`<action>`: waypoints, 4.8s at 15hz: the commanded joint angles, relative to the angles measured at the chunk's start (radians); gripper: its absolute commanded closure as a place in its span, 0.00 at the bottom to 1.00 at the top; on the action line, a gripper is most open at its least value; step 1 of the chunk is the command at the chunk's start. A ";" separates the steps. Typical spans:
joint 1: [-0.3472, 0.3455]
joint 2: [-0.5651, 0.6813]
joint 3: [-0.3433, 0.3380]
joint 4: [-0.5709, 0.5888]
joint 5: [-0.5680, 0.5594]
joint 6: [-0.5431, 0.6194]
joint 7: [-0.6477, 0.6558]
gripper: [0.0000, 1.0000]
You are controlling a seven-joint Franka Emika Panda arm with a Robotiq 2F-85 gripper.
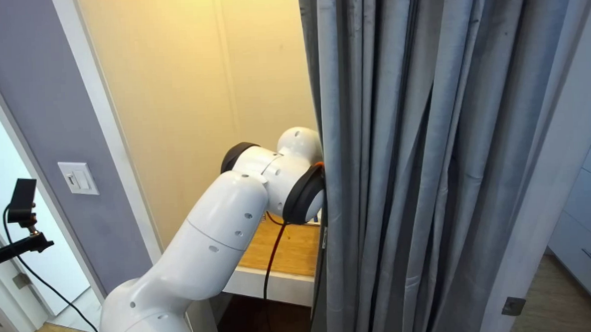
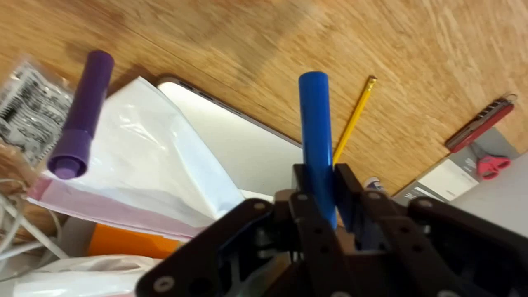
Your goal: Move the purple and blue marker to the right and place them in an upright position
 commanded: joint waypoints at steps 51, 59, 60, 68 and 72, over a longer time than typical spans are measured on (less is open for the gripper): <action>0.087 -0.120 -0.152 -0.313 1.685 0.820 -1.007 0.81; 0.103 -0.053 -0.166 -0.246 1.755 0.799 -1.084 0.95; 0.107 -0.042 -0.172 -0.229 1.778 0.797 -1.107 0.94; 0.124 0.044 -0.210 -0.131 1.936 0.726 -1.313 0.94; 0.136 0.078 -0.221 -0.106 1.970 0.715 -1.369 0.94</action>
